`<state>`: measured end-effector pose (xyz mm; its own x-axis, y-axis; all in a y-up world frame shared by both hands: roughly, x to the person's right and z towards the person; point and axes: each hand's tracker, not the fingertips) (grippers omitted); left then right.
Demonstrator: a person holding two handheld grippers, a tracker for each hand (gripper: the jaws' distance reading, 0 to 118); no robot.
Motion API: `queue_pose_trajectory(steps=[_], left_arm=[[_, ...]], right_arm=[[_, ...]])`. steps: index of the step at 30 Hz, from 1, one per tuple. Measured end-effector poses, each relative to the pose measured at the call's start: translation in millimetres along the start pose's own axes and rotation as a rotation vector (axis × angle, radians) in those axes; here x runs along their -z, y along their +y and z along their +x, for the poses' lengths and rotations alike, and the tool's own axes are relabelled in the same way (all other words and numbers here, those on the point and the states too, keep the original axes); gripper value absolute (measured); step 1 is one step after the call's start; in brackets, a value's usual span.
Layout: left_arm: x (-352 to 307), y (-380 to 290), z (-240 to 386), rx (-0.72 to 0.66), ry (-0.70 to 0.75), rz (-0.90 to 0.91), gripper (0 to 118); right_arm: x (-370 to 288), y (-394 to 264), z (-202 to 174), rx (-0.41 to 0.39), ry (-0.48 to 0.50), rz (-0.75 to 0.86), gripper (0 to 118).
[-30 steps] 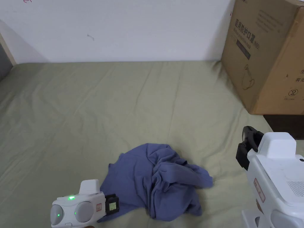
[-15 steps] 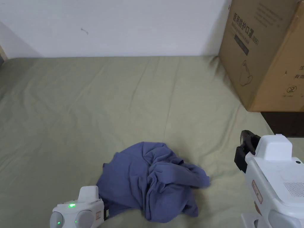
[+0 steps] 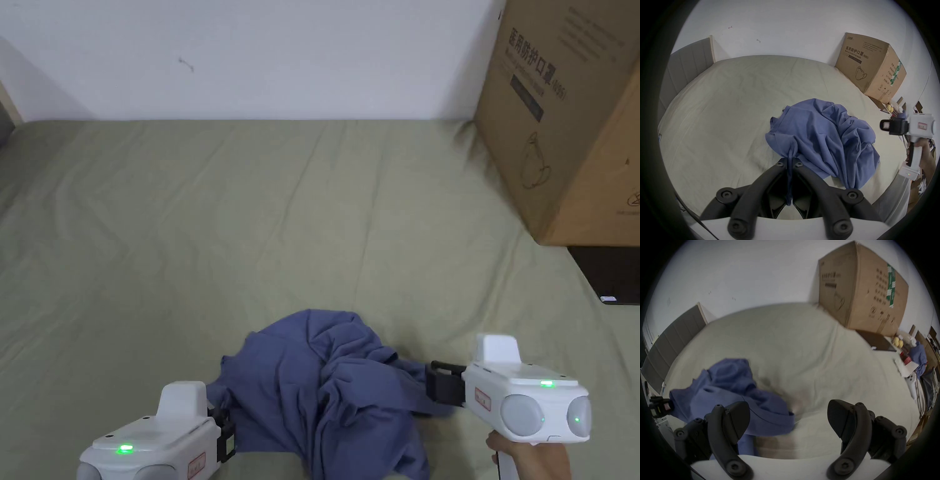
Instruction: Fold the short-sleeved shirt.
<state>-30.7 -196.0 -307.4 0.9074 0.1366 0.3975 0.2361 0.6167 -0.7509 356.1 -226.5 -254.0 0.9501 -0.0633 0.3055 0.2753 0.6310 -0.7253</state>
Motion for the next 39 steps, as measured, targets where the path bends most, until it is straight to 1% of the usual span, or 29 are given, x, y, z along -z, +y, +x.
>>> queue_pose_trajectory(steps=[2, 4, 5, 6, 7, 9, 12, 13, 16, 18, 21, 23, 27, 29, 32, 33, 39], left_arm=[[0.7, -1.4, 0.2, 0.006, 0.001, -0.005, 2], [2.0, -1.3, -0.4, 0.011, 0.002, -0.01, 2], [2.0, -1.6, -0.9, 0.01, 0.0, -0.01, 2], [2.2, -1.8, -1.3, 0.008, -0.003, -0.012, 2], [2.2, -0.9, -2.0, 0.007, -0.004, -0.013, 2], [1.6, -1.0, -2.8, 0.004, -0.004, -0.011, 2], [-1.3, -0.7, -4.4, -0.013, -0.016, -0.003, 2], [-2.5, -0.5, -4.7, -0.017, -0.02, 0.001, 2], [-8.3, 2.3, -5.4, -0.033, -0.036, 0.02, 2], [-12.5, 7.3, -7.7, -0.057, -0.056, 0.036, 2], [-19.2, 20.3, -13.7, -0.097, -0.076, 0.07, 2], [-26.3, 34.2, -18.6, -0.12, -0.086, 0.104, 2], [-41.7, 77.6, -33.7, -0.118, -0.071, 0.187, 2], [-50.8, 104.8, -42.9, -0.115, -0.064, 0.234, 2], [-65.5, 150.9, -53.1, -0.083, -0.024, 0.303, 2], [-70.2, 166.2, -56.4, -0.078, -0.015, 0.325, 2], [-100.0, 261.9, -68.9, -0.069, 0.04, 0.438, 2]], right_arm=[[13.8, -8.5, -1.1, 0.002, 0.021, -0.043, 96], [22.9, -12.6, -5.8, -0.007, 0.02, -0.057, 92], [21.7, -15.3, -12.2, -0.005, 0.026, -0.063, 88], [25.9, -16.9, -12.9, 0.01, 0.047, -0.082, 73], [28.9, -18.0, -13.7, 0.03, 0.061, -0.097, 54], [31.4, -20.1, -12.5, 0.048, 0.09, -0.107, 10], [20.1, -18.9, -18.0, 0.017, 0.086, -0.072, 9], [7.3, -17.9, -21.8, 0.004, 0.082, -0.054, 9], [-20.7, -7.2, -19.9, -0.005, 0.074, 0.025, 9], [-42.0, 4.2, -10.5, -0.019, 0.079, 0.09, 8], [-77.4, 26.4, -0.3, -0.058, 0.055, 0.192, 9], [-99.9, 42.9, 6.4, -0.068, 0.041, 0.249, 8], [-137.6, 81.2, 25.5, -0.09, 0.012, 0.341, 8], [-152.2, 102.3, 34.1, -0.088, 0.004, 0.377, 8], [-168.9, 134.9, 46.8, -0.078, -0.019, 0.443, 8], [-176.9, 145.5, 43.5, -0.066, -0.024, 0.464, 8], [-192.7, 218.1, 56.6, -0.037, -0.038, 0.575, 8]])
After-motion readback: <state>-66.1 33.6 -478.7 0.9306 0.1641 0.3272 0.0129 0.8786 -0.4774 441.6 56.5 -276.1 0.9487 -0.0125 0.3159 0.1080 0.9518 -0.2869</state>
